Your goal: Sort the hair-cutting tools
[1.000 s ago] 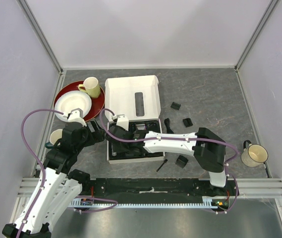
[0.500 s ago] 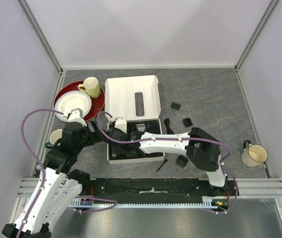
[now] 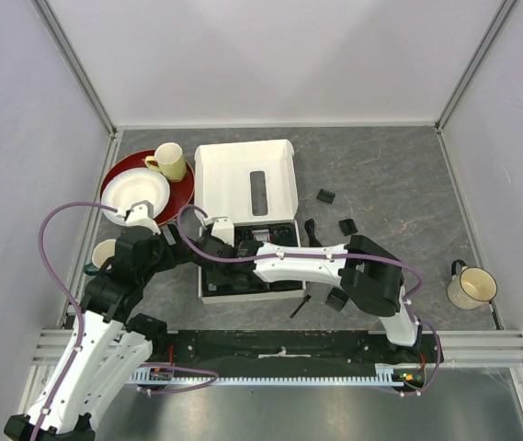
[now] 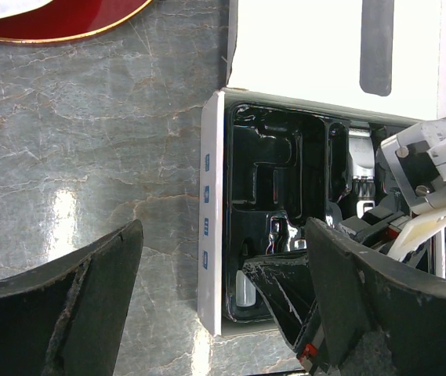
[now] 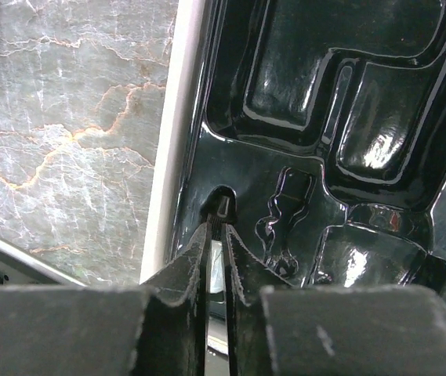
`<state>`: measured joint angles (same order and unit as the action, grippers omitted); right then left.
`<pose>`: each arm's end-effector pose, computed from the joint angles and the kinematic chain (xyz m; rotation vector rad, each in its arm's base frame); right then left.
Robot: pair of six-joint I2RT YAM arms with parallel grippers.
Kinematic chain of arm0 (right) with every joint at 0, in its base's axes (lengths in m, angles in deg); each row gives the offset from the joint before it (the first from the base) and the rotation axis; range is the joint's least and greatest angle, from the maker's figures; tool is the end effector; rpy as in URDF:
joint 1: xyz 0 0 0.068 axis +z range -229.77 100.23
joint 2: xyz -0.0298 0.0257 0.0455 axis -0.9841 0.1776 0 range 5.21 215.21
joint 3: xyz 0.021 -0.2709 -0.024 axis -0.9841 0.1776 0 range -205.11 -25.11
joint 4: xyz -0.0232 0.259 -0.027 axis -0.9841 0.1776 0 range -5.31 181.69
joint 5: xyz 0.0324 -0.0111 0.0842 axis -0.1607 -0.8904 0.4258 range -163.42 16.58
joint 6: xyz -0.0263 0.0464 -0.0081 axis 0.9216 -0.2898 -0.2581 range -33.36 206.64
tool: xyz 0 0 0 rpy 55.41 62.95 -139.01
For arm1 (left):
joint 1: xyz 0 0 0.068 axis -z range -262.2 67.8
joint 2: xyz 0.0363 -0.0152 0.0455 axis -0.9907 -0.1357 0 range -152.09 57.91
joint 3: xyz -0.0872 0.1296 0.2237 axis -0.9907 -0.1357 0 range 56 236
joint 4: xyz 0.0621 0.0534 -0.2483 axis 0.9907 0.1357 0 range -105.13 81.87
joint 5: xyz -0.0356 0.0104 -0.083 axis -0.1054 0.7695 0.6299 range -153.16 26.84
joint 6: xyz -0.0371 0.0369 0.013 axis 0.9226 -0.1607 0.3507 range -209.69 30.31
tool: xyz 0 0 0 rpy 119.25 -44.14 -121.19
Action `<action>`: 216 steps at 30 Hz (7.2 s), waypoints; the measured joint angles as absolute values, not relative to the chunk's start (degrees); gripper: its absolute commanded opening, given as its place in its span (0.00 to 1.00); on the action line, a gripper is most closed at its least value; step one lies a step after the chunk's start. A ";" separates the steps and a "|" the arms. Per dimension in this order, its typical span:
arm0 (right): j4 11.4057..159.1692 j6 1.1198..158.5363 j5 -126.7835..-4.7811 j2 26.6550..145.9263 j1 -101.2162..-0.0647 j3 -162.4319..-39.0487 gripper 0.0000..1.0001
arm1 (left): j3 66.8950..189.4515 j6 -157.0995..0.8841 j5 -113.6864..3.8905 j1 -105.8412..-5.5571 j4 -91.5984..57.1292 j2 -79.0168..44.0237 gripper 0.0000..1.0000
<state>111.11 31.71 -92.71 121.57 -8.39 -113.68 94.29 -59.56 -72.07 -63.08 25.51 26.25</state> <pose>0.1530 0.4178 0.2016 -0.2232 2.5105 0.5322 0.1173 -0.0348 0.2789 -0.2980 2.1541 -0.3272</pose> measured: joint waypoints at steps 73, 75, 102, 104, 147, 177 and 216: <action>110.56 38.68 -90.33 87.38 -32.11 -68.68 0.10 | 94.29 -59.56 -72.04 -63.08 25.51 23.80 0.91; 112.88 38.68 -91.60 84.87 -32.11 -70.08 0.09 | 94.29 -59.56 -72.04 -63.08 25.51 23.80 0.91; 104.02 36.64 -90.26 98.20 -23.28 -93.90 0.10 | 94.29 -59.56 -71.96 -63.06 25.51 23.52 0.91; 103.83 35.88 -90.18 100.43 -23.28 -94.71 0.10 | 94.29 -59.56 -71.98 -63.06 25.51 23.52 0.91; 106.06 35.51 -92.67 112.95 -23.21 -103.21 0.29 | 94.29 -59.56 -71.93 -63.04 25.51 23.56 0.91; 110.67 36.95 -93.72 114.96 -22.23 -106.99 0.32 | 94.29 -59.56 -71.96 -63.04 25.51 23.58 0.91; 141.57 15.95 -109.35 72.58 -26.14 -72.50 0.96 | 94.29 -59.56 -71.59 -63.04 25.47 23.65 0.90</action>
